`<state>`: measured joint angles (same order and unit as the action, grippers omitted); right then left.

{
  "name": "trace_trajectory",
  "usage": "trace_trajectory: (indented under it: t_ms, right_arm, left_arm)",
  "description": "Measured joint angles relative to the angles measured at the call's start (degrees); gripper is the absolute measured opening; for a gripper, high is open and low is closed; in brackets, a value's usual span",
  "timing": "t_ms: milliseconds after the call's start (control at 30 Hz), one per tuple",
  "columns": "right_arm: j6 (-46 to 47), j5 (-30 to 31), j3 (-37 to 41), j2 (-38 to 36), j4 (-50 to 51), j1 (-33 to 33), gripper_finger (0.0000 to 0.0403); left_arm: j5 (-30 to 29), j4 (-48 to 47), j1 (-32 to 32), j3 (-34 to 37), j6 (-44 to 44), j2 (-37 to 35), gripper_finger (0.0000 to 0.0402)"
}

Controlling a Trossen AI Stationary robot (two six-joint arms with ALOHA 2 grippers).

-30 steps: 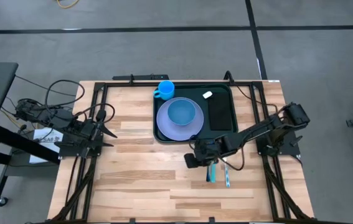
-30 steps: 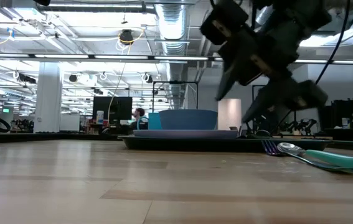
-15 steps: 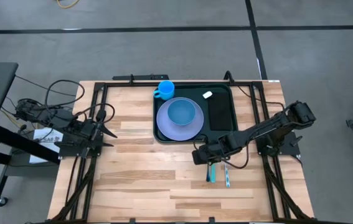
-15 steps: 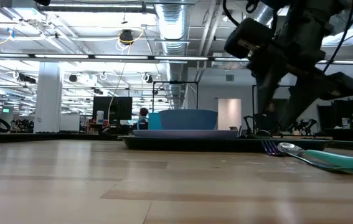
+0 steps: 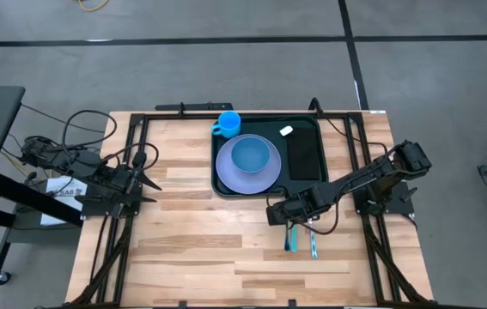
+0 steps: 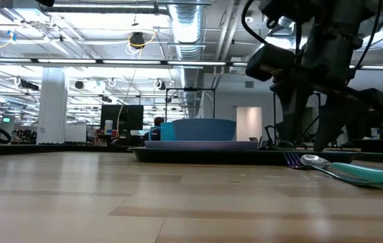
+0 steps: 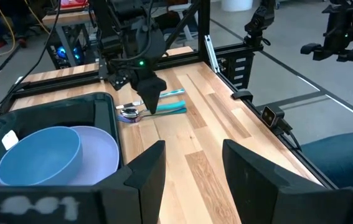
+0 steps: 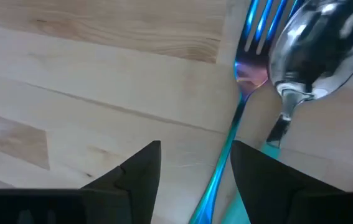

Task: Set up tray
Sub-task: Put the iridescent fork on the black napkin

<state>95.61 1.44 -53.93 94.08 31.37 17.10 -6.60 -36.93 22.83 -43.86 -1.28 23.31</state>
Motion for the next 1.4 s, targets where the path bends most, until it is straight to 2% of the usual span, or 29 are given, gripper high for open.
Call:
trace_trajectory:
  t_ms: [300,500,1133,1400]
  right_arm:
    - [0.4,0.8,0.0,0.0,3.7,0.0,0.0176]
    - [0.4,3.0,0.0,0.0,3.6,0.0,0.0180]
    - [0.3,3.7,0.0,0.0,2.9,0.0,0.0173]
    - [-0.8,0.4,-0.2,6.1,-1.9,0.0,0.0171]
  left_arm:
    - [0.0,0.0,0.0,0.0,0.2,0.0,0.0148]
    - [0.0,0.0,0.0,0.0,0.4,0.0,0.0148]
    - [0.1,-0.1,0.0,0.0,0.6,0.0,0.0148]
    - [2.2,-0.1,0.0,0.0,1.5,0.0,0.0148]
